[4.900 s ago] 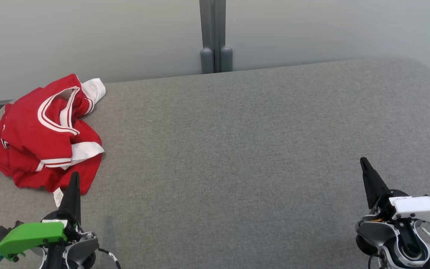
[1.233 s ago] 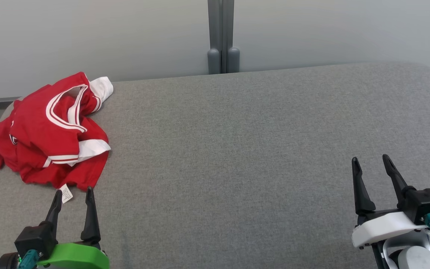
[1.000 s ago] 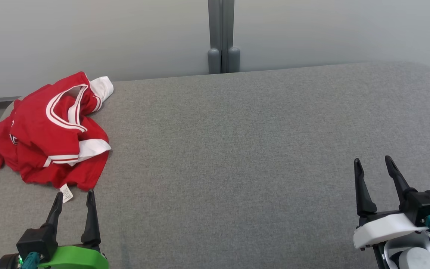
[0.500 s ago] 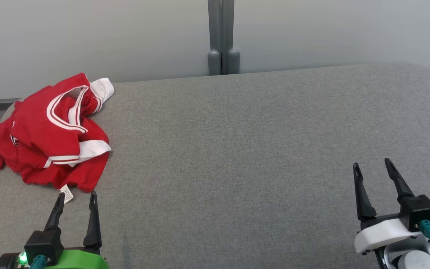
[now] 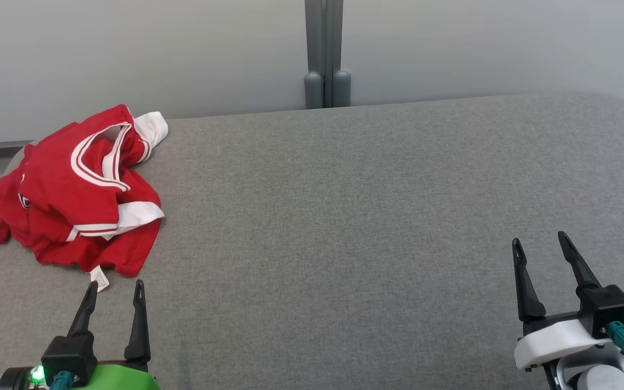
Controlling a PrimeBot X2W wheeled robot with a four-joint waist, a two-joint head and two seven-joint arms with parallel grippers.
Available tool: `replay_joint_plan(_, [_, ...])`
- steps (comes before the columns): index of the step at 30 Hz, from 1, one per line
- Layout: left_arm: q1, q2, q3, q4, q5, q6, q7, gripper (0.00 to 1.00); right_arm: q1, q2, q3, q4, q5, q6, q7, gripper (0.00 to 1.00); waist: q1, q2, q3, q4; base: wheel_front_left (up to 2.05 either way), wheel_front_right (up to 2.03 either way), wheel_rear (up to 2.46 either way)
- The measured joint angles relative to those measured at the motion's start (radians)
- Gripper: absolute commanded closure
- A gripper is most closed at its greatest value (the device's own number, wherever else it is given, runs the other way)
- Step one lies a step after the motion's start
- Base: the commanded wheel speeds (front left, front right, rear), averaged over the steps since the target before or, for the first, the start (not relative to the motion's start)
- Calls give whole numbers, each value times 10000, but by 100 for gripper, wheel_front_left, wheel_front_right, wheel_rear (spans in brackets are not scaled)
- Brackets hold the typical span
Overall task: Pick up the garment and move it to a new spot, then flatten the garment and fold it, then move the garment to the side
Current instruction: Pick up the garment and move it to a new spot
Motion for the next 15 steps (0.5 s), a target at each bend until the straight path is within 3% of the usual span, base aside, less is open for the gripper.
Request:
replay_joint_plan(8, [-18,-40,19,58,29,-71,0,0,14,31,178,-56,92,0,-4,0,0,0,-35,493,0,0,0])
replay_joint_plan(15, [29,-46,94,94,98,-77,0,0,67,67,529,52,180,0,-4,0,0,0,-103,1395,0,0,0])
